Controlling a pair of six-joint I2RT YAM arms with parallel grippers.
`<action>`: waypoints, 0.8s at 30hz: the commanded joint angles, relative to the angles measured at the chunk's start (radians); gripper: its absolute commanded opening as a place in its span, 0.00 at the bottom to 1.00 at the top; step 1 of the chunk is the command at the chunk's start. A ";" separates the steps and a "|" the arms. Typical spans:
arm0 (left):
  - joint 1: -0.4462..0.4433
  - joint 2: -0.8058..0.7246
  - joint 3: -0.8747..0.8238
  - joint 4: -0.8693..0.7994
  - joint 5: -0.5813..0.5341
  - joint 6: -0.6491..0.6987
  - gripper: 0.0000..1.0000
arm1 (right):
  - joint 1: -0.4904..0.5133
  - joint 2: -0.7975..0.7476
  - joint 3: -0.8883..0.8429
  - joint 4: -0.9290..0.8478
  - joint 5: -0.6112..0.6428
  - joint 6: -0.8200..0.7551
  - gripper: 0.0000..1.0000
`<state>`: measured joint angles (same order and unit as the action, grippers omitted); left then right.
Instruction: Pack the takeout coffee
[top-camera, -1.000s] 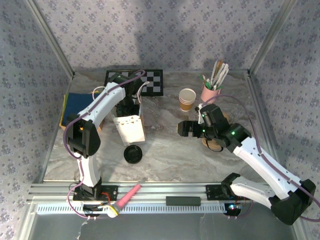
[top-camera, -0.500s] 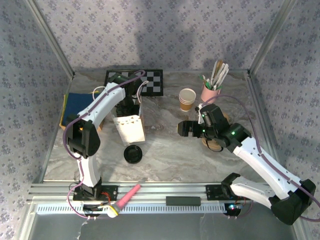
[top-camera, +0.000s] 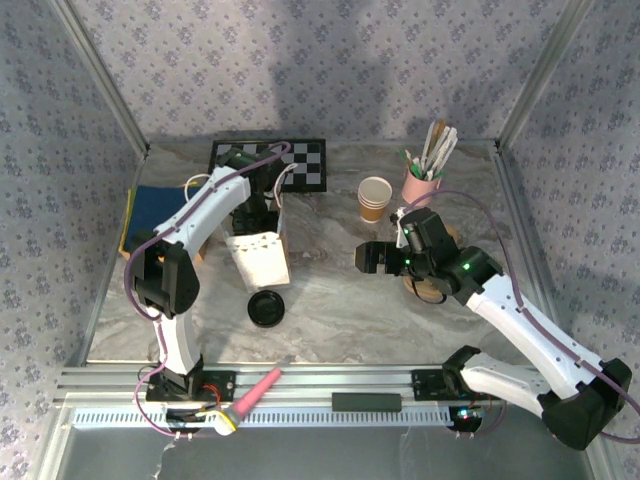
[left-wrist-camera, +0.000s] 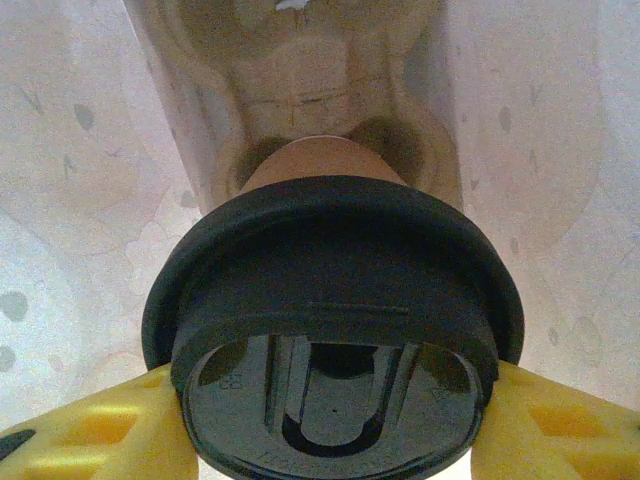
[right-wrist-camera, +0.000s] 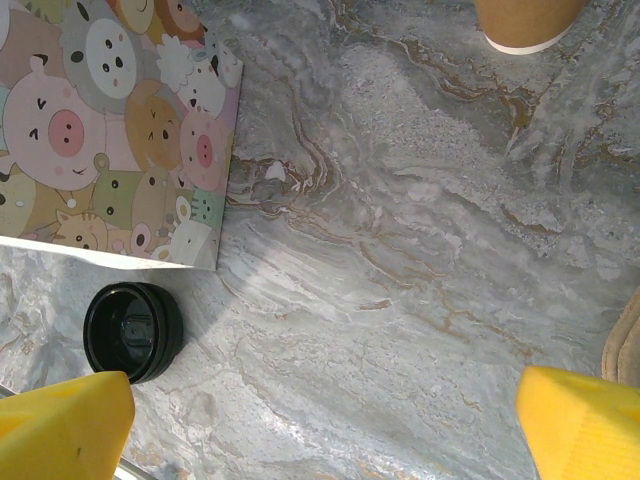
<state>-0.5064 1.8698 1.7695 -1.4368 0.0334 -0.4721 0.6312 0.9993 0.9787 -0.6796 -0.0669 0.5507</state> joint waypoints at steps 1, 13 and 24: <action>-0.006 -0.027 -0.019 -0.041 0.011 -0.008 0.54 | 0.008 -0.018 0.003 -0.011 0.018 -0.003 1.00; -0.005 -0.017 -0.013 -0.036 0.014 -0.003 0.54 | 0.011 -0.023 0.007 -0.018 0.026 -0.001 1.00; -0.005 -0.017 -0.008 -0.040 0.012 -0.002 0.54 | 0.011 -0.020 0.005 -0.018 0.027 -0.003 1.00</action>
<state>-0.5064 1.8622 1.7615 -1.4357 0.0338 -0.4721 0.6338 0.9943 0.9787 -0.6800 -0.0563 0.5507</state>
